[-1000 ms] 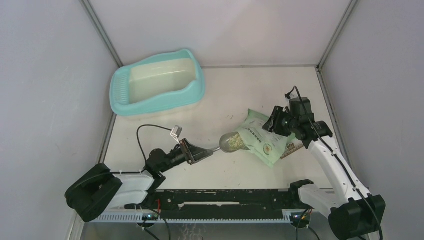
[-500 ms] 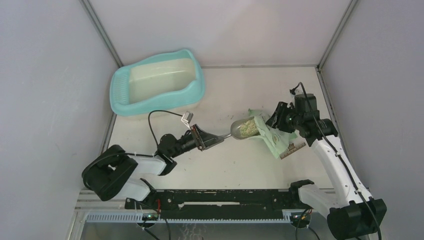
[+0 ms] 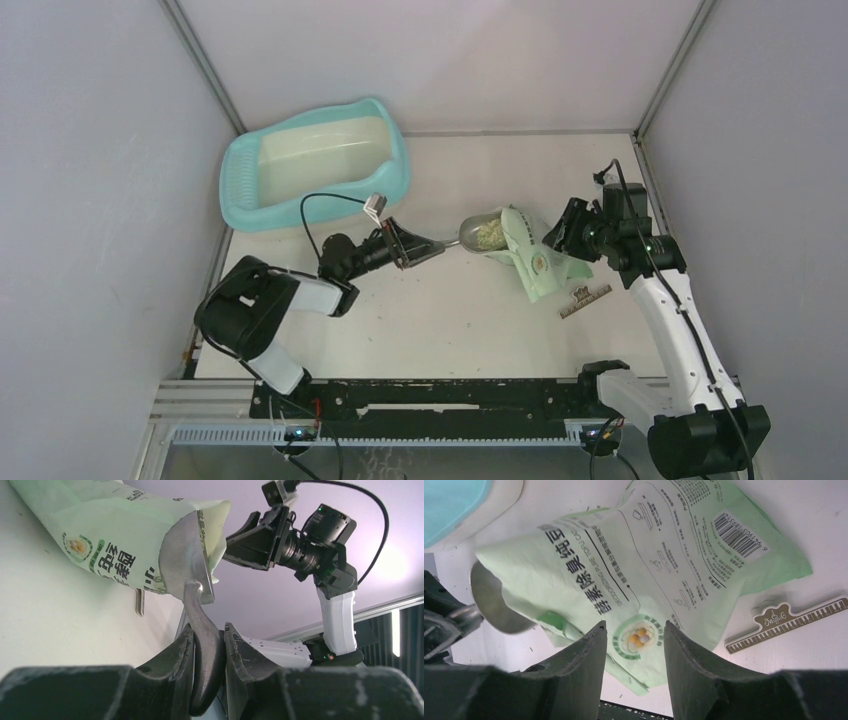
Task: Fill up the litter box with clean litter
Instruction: 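Scoop the cat litter from the cat litter bag.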
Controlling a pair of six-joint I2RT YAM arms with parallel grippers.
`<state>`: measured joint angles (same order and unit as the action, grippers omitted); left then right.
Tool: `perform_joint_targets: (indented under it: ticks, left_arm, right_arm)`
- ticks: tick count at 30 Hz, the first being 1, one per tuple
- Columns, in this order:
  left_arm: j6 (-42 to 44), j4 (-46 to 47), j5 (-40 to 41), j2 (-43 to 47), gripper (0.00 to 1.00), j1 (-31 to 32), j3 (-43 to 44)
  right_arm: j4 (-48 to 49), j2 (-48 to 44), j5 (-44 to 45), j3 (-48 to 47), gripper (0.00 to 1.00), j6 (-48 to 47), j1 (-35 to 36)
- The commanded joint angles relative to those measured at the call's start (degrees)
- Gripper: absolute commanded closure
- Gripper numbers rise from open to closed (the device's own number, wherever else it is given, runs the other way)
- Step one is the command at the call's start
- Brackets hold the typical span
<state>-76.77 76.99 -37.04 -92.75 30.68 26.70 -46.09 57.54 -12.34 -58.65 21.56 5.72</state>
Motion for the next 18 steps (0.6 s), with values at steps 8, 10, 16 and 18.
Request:
perform_joint_targets:
  ticks: [8,10,16,18]
  left_arm:
    - [-3.24,7.09,-2.66,3.80,0.84,-4.04,-3.05]
    - [-3.19,5.31,-2.48,5.80,0.84,-4.00,-6.69]
    - [0.03,-1.56,-1.98,12.52,0.84,-3.75,-16.81]
    - [0.94,-2.42,-1.59,14.17,0.84,-3.86,-19.13]
  right_arm:
    - [0.54,2.70,0.16,1.49,0.47,-1.02,-0.62]
    - [1.46,4.85,0.28,3.70,0.47,-0.70,-0.61]
    - [6.09,8.04,0.47,8.55,0.47,1.59,-0.58]
    - [7.13,8.97,0.03,8.73,0.47,2.09,-0.62]
